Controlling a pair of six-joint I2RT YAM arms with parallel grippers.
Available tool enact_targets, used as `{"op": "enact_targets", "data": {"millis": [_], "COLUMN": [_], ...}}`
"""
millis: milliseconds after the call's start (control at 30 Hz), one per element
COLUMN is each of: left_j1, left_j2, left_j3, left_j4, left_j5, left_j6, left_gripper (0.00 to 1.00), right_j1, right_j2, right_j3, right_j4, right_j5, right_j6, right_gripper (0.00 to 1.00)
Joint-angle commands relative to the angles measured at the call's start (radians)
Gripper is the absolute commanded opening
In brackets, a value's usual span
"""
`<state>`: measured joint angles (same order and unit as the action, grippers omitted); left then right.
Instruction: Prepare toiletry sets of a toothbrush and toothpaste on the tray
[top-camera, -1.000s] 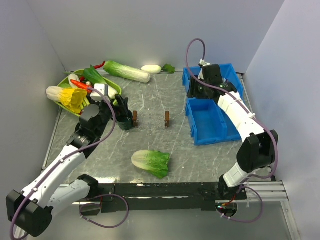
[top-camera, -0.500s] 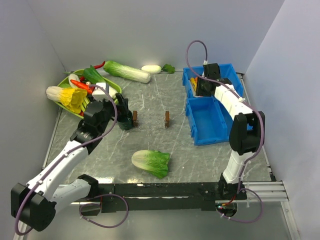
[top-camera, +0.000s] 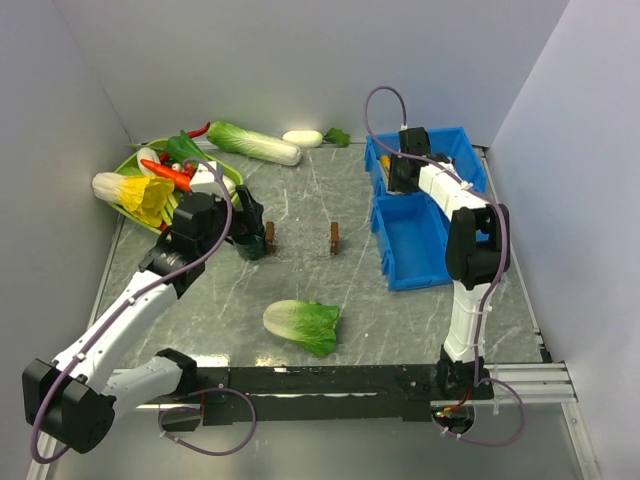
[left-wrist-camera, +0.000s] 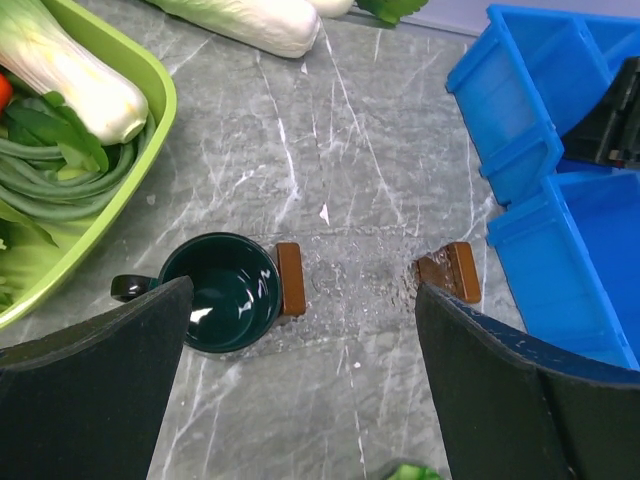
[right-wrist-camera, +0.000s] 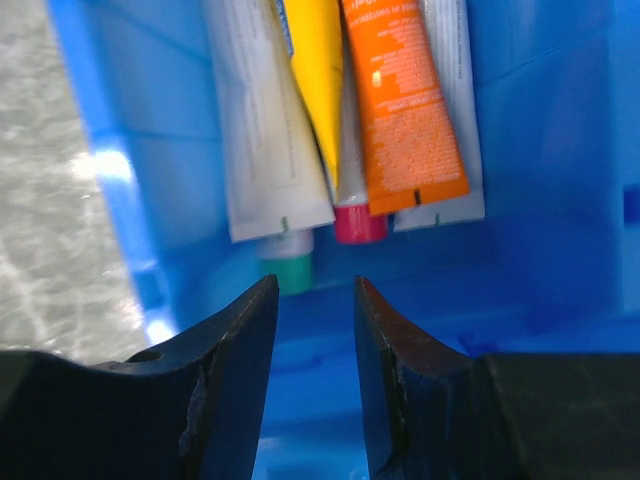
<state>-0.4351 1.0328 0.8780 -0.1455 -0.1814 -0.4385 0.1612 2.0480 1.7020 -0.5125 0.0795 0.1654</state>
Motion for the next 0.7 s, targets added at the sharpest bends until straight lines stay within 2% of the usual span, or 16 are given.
{"op": "enact_targets", "data": {"millis": [0,233,667], "left_j1": [0.002,0.002,0.002], "left_j2": [-0.004,-0.016,-0.039], "left_j3": [0.102,0.124,0.133], "left_j4": [-0.071,-0.103,-0.146], "left_j5": [0.033,-0.007,-0.115], "left_j6": [0.018,-0.052,-0.095], "left_gripper": [0.96,0.96,0.96], "right_j1": [-0.02,-0.026,-0.06], "right_j2": [0.037,0.146,0.225], "right_j3": [0.061,0.171,0.321], "right_j4": [0.035,0.034,0.017], "right_j5": [0.02,0.043,-0.075], "right_j6": [-0.05,-0.127,-0.156], "right_gripper": [0.44,0.41,0.4]}}
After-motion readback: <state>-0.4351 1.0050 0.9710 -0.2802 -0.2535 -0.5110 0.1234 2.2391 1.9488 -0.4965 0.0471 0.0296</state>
